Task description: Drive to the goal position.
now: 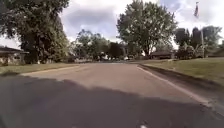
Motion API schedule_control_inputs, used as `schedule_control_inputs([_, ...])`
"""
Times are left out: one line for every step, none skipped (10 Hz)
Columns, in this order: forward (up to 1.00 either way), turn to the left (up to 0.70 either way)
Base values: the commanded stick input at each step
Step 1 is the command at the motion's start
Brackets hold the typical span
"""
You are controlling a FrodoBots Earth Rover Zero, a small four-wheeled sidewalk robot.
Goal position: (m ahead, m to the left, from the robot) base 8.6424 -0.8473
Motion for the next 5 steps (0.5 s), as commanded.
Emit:
schedule_control_inputs([1.00,0.00])
schedule_control_inputs([1.00,0.00])
schedule_control_inputs([1.00,0.00])
schedule_control_inputs([1.00,0.00])
schedule_control_inputs([1.00,0.00])
